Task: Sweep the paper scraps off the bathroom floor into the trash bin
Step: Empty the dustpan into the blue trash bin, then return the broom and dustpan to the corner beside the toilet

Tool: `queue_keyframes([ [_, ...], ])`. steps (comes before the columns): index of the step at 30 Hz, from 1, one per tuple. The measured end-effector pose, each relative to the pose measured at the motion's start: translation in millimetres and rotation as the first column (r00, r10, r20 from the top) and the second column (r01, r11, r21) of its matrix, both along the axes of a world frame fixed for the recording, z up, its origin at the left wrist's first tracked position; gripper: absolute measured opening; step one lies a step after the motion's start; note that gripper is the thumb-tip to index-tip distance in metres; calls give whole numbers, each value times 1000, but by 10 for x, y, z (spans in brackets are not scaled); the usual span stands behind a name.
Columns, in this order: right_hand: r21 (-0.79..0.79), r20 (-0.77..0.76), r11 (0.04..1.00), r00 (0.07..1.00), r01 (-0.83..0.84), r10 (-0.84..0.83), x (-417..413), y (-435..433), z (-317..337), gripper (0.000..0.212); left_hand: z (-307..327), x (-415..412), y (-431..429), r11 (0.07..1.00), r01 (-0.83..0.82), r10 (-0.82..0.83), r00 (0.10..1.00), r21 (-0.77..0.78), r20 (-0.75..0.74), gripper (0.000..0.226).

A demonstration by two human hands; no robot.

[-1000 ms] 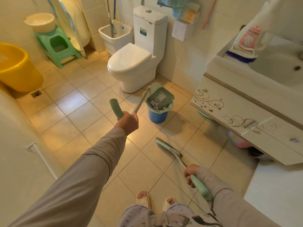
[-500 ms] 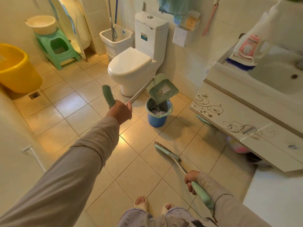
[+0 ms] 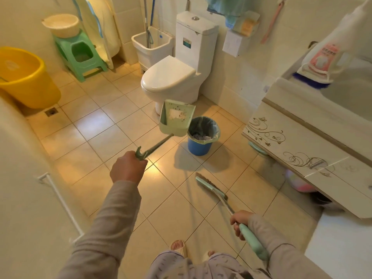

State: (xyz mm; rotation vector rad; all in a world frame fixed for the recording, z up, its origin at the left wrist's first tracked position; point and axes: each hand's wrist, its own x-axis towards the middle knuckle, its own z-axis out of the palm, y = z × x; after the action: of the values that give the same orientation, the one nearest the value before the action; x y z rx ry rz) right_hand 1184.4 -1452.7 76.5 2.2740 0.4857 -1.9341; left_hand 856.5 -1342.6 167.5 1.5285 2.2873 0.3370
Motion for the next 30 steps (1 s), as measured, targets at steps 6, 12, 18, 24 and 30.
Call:
queue_keyframes([
  [6,36,-56,994,993,108,-106,-180,151,-7,17,-109,-177,-236,986,-72,69,997,-150,-26,27],
  [12,66,-95,986,985,152,-146,-403,334,27,20,-250,-241,-420,935,-76,64,997,-347,-47,27],
  [18,29,-195,937,922,348,-336,-378,545,72,18,-423,-249,-533,893,-43,3,996,-449,-90,23],
  [24,10,-251,921,893,389,-374,-198,946,82,13,-415,-150,-314,832,0,-75,991,-555,-112,23],
  [30,-135,-302,867,814,479,-496,99,1545,68,13,-355,-73,-254,847,-148,42,976,-511,-213,13],
])
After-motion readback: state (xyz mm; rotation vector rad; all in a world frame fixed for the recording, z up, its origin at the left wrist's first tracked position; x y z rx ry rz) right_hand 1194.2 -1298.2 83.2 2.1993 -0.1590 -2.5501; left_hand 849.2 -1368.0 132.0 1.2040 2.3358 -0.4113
